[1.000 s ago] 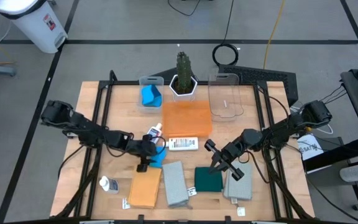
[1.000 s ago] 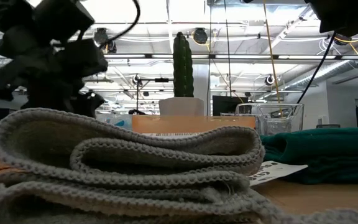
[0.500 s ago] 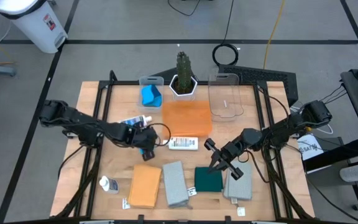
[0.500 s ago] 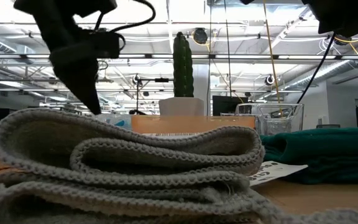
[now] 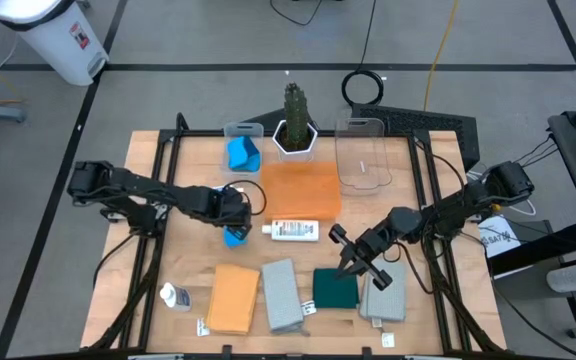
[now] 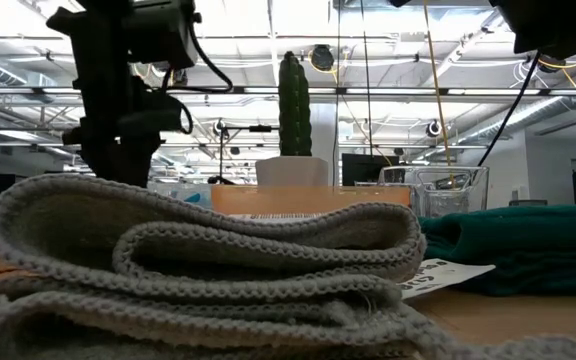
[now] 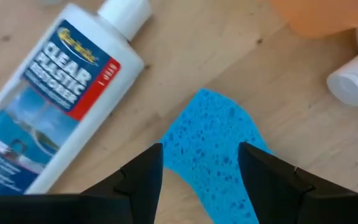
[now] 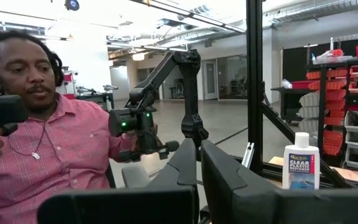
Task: Pick & Place Kitchen Items
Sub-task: Put the blue sponge into the white bin
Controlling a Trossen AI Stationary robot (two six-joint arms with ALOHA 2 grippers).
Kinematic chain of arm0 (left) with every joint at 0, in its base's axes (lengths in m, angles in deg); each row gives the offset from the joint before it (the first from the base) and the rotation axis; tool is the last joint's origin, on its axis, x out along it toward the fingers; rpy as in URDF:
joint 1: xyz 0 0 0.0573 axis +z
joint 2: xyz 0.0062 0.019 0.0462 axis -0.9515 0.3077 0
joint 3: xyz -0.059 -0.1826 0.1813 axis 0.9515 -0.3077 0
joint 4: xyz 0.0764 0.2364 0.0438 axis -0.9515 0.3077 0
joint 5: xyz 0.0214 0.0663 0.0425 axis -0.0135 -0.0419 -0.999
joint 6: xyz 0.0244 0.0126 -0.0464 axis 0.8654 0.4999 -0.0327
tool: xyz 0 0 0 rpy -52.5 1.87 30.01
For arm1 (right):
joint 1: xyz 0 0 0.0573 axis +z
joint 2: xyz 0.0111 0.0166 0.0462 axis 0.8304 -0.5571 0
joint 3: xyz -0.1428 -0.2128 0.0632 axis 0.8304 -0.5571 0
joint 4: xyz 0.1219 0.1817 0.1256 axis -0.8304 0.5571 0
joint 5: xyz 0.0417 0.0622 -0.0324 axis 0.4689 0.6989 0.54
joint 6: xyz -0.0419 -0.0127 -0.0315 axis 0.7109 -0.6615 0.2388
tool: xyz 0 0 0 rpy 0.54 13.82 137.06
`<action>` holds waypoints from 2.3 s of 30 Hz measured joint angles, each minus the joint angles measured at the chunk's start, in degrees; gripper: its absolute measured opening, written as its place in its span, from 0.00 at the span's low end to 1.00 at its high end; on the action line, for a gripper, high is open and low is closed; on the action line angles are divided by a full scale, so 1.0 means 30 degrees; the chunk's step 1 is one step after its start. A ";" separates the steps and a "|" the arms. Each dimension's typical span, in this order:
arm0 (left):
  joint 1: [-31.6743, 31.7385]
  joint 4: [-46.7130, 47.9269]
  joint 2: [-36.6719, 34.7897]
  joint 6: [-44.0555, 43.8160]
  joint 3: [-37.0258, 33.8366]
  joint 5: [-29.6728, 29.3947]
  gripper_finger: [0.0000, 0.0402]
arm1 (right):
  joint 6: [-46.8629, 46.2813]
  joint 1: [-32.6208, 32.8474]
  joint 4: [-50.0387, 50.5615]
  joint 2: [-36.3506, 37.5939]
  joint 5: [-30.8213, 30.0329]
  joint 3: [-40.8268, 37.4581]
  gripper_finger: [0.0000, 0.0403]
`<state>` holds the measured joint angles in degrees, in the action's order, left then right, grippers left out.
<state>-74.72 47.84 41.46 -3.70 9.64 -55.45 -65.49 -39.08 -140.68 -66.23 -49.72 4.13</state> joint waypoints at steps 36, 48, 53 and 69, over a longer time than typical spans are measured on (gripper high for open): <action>0.1601 -0.2214 0.2015 0.4078 0.0007 0.4536 0.72 | 0.0001 0.0001 0.0116 0.0000 0.0007 -0.0007 0.00; 0.1210 -0.2632 0.2168 0.3993 0.0007 0.2640 0.66 | 0.0007 0.0006 0.0160 0.0000 0.0007 -0.0007 0.00; 0.1203 -0.3245 0.3592 0.4568 0.0087 0.2675 0.57 | 0.0006 0.0003 0.0153 0.0000 0.0000 -0.0007 0.00; 0.1188 -0.3584 0.3936 0.6335 0.0000 0.2123 0.08 | 0.0007 0.0000 0.0233 0.0000 -0.0007 -0.0007 0.00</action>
<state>-71.15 37.09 53.26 15.30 9.64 -49.08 -65.47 -39.08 -139.98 -66.23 -49.75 4.10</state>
